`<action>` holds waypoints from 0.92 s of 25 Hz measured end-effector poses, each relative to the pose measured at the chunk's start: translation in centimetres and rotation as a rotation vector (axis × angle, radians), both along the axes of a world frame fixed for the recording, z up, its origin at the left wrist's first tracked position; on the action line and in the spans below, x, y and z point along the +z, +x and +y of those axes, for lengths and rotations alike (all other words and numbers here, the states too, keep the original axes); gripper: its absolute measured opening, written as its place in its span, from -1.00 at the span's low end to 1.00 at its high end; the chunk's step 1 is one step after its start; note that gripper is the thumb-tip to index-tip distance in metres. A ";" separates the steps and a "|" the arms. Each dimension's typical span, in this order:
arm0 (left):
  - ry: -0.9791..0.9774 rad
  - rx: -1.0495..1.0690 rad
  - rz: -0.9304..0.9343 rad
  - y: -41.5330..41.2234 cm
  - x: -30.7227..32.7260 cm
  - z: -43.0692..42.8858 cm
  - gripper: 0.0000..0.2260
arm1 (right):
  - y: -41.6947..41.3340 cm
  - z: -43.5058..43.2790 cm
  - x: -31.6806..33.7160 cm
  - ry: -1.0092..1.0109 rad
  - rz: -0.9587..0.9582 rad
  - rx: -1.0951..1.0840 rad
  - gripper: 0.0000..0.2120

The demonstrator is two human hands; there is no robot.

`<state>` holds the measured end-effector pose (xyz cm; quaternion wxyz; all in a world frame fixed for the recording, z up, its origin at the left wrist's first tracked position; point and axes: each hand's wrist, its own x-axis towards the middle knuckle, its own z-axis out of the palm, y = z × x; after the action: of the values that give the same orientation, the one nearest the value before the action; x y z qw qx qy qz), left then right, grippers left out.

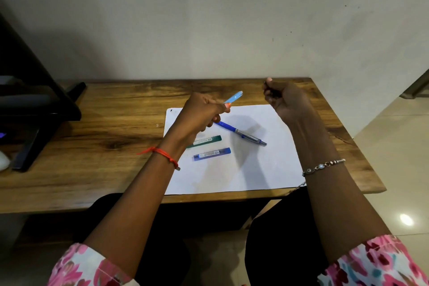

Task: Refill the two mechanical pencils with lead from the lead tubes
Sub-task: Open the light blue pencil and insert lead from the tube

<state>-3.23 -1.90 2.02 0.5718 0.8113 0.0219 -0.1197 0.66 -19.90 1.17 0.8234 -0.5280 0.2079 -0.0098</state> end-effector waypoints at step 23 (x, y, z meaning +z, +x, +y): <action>0.347 -0.109 -0.251 2.1 -1.8 1.9 -0.82 | -0.4 -0.4 -1.6 -1.183 0.054 0.311 -0.86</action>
<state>-1.15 -0.02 0.19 0.4146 0.9061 -0.0730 -0.0428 0.22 -20.27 -0.43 0.3769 -0.9198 0.1083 0.0103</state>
